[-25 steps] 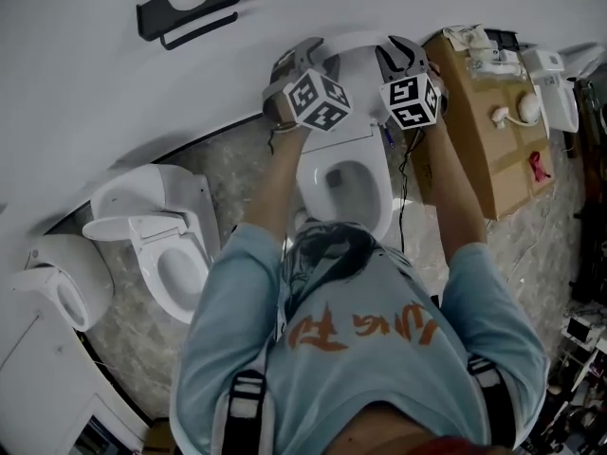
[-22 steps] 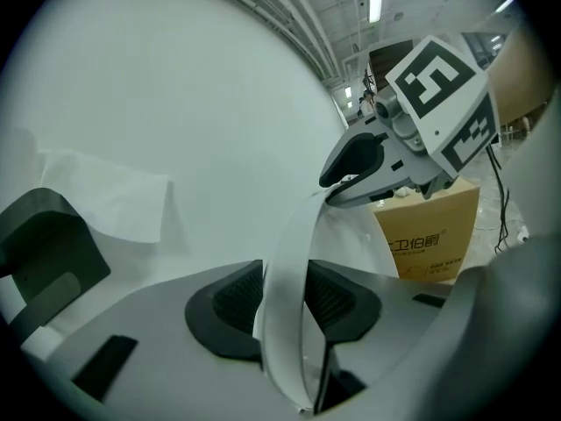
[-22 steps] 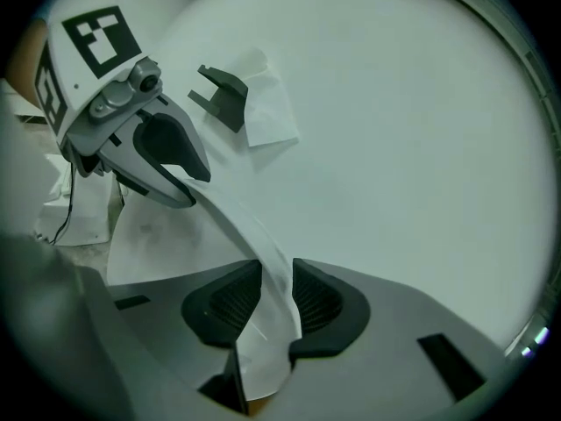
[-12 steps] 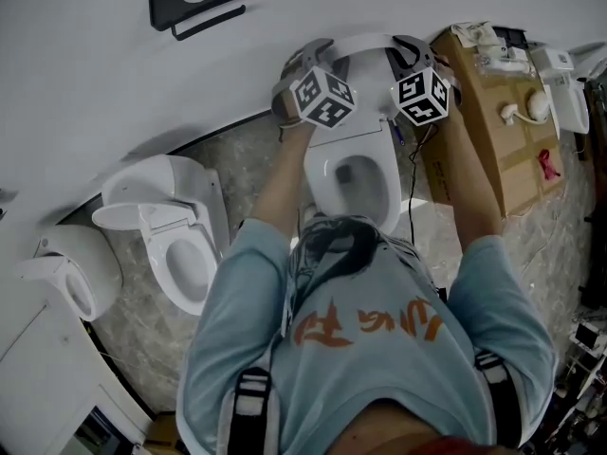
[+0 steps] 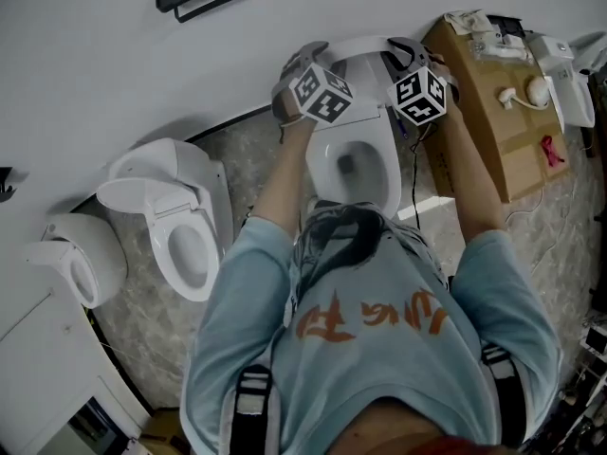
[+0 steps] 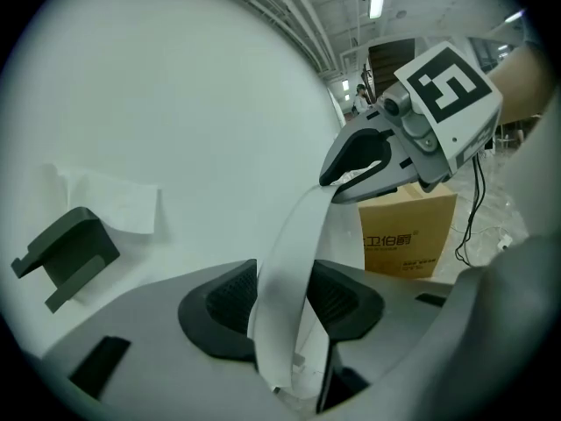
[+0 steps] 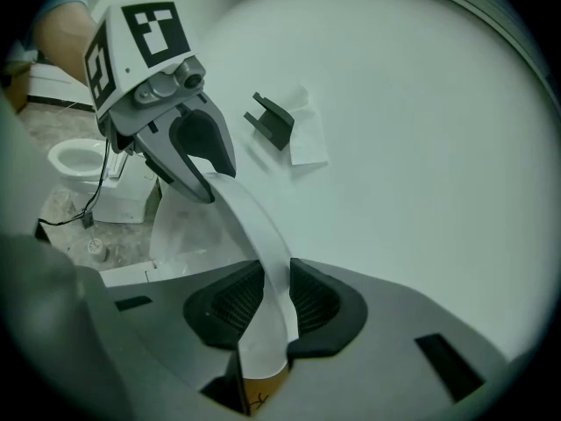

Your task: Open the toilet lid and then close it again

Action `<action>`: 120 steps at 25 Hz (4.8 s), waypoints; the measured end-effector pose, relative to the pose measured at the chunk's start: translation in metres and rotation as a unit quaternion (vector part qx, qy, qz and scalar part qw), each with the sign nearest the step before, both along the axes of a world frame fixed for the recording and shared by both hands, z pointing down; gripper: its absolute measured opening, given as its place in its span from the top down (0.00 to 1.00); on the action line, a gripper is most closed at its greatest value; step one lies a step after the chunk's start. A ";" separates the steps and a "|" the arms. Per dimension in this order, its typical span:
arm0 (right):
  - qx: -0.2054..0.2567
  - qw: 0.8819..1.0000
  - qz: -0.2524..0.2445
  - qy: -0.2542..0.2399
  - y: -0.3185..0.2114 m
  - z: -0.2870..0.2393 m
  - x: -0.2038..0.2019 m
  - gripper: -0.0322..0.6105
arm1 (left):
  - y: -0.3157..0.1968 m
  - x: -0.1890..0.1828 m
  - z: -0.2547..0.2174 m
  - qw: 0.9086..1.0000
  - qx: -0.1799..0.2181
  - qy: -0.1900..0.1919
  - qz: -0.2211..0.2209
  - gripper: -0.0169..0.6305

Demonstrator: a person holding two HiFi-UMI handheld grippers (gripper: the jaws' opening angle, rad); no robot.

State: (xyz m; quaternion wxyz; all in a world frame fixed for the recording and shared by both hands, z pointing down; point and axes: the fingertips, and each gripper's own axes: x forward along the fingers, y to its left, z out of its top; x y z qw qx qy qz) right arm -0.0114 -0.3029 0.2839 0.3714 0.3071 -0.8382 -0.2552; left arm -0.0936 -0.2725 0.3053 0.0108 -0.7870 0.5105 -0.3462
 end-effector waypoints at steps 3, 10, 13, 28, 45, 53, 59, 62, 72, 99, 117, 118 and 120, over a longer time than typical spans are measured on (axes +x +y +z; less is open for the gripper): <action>0.003 1.000 -0.014 0.000 0.027 0.002 0.012 0.78 | 0.026 0.012 0.002 1.000 -0.004 -0.012 -0.003 0.68; 0.051 0.997 -0.039 0.034 0.088 0.013 0.045 0.74 | 0.086 0.044 0.015 0.999 -0.008 -0.054 -0.002 0.67; 0.058 0.996 -0.048 0.044 0.114 0.021 0.060 0.67 | 0.113 0.058 0.024 0.998 -0.016 -0.064 0.002 0.66; -0.020 0.987 -0.143 0.078 0.233 0.095 0.114 0.61 | 0.235 0.119 0.089 0.992 -0.077 -0.097 0.018 0.61; -0.103 0.967 -0.192 0.131 0.326 0.204 0.152 0.57 | 0.329 0.159 0.185 0.977 -0.174 -0.113 0.048 0.58; -0.148 0.948 -0.229 0.164 0.349 0.260 0.166 0.53 | 0.355 0.175 0.235 0.968 -0.218 -0.114 0.060 0.57; -0.185 0.937 -0.243 0.169 0.368 0.294 0.174 0.52 | 0.372 0.181 0.266 0.961 -0.258 -0.085 0.055 0.61; -0.200 0.931 -0.249 0.176 0.376 0.315 0.177 0.52 | 0.379 0.183 0.287 0.955 -0.278 -0.083 0.058 0.62; -0.232 0.928 -0.228 0.180 0.394 0.389 0.180 0.54 | 0.398 0.184 0.363 0.945 -0.305 -0.087 0.078 0.66; -0.263 0.923 -0.146 0.241 0.416 0.535 0.187 0.55 | 0.422 0.192 0.506 0.927 -0.353 -0.053 0.116 0.69; -0.389 0.918 0.036 -0.066 0.375 0.375 0.138 0.88 | 0.335 0.118 0.329 0.967 -0.221 0.081 -0.095 0.94; -0.385 0.918 0.036 -0.083 0.368 0.359 0.133 0.91 | 0.332 0.110 0.313 0.967 -0.208 0.093 -0.114 0.93; -0.381 0.916 0.033 -0.117 0.358 0.327 0.124 0.93 | 0.329 0.094 0.281 0.966 -0.178 0.111 -0.150 0.93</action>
